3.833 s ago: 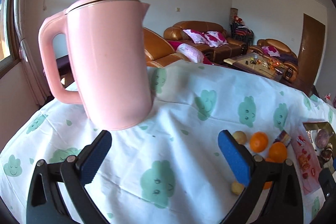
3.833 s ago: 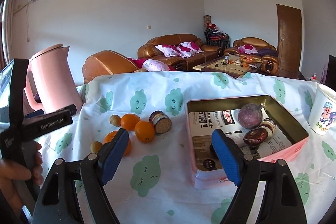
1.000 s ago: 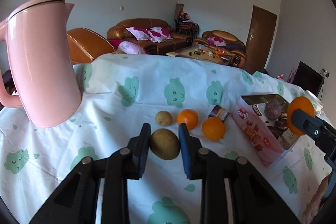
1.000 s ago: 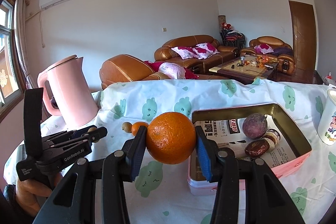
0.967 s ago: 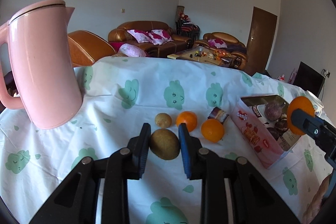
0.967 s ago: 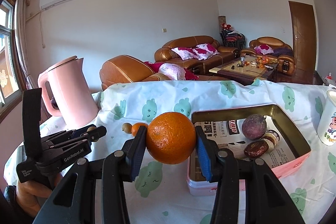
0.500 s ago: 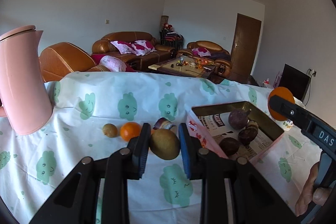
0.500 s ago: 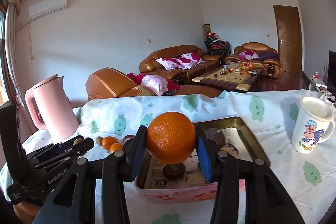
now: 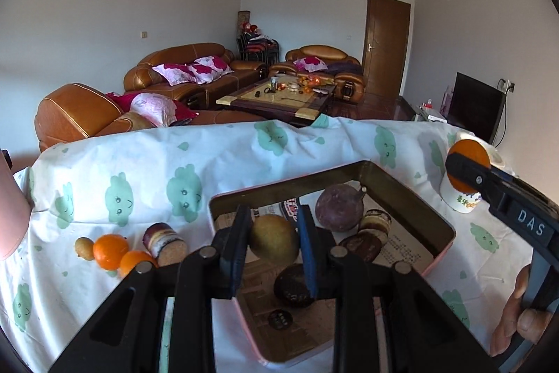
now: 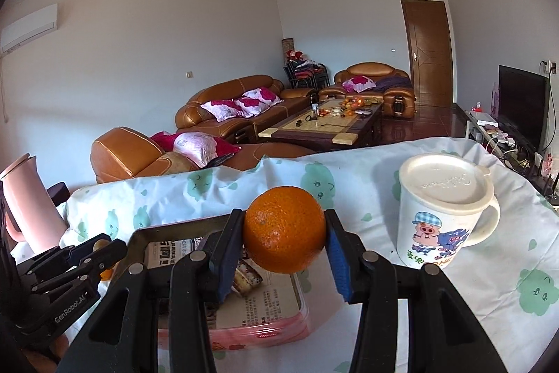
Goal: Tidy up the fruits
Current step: 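Carry the orange and kiwi over the tin with both tools, then lower the orange and kiwi into the tin and open both tools, then move both tools back toward the remaining oranges and kiwi beside the tin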
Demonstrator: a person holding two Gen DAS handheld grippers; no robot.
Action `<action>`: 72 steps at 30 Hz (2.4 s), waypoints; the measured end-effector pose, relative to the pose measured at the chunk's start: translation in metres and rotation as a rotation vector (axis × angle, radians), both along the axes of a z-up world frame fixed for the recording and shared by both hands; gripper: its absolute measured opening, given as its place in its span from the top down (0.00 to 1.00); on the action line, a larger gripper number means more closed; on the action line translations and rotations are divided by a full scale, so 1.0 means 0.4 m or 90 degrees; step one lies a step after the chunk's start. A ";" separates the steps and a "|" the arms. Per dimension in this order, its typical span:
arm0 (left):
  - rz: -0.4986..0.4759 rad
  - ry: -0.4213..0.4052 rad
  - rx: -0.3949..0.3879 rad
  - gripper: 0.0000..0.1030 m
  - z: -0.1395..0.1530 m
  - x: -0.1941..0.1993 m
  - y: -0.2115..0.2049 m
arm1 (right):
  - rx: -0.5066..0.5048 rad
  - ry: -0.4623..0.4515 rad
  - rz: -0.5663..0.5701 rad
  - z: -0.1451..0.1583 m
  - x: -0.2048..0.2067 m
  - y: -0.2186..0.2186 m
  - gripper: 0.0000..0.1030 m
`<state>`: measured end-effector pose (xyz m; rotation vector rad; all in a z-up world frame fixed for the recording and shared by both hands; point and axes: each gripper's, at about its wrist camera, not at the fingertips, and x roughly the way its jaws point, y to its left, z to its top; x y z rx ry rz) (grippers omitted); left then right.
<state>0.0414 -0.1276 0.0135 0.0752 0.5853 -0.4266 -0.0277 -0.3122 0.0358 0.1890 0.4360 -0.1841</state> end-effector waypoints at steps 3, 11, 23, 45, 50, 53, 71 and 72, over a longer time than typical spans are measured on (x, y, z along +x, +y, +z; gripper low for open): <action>0.015 0.015 0.021 0.72 -0.017 0.027 -0.036 | 0.017 0.033 0.017 -0.026 0.026 -0.002 0.54; 0.031 0.014 0.072 0.72 -0.043 0.043 -0.062 | -0.014 0.080 0.074 -0.064 0.056 0.056 0.54; 0.040 0.030 0.067 0.72 -0.050 0.055 -0.054 | 0.022 0.126 0.105 -0.104 0.078 0.067 0.54; 0.100 -0.065 0.062 0.00 0.003 -0.020 -0.020 | -0.024 -0.032 0.005 -0.016 0.002 0.049 0.25; 0.117 -0.066 0.062 0.00 0.001 -0.033 0.014 | -0.026 -0.039 -0.015 -0.021 -0.008 0.043 0.25; 0.123 -0.066 0.047 0.00 0.005 -0.040 0.040 | -0.039 -0.046 -0.026 -0.025 -0.018 0.047 0.25; 0.175 -0.065 0.056 0.00 -0.006 -0.054 0.190 | -0.092 -0.060 -0.079 -0.023 -0.084 0.118 0.25; 0.180 -0.069 0.058 0.00 -0.007 -0.054 0.200 | -0.090 -0.059 -0.080 -0.023 -0.086 0.124 0.25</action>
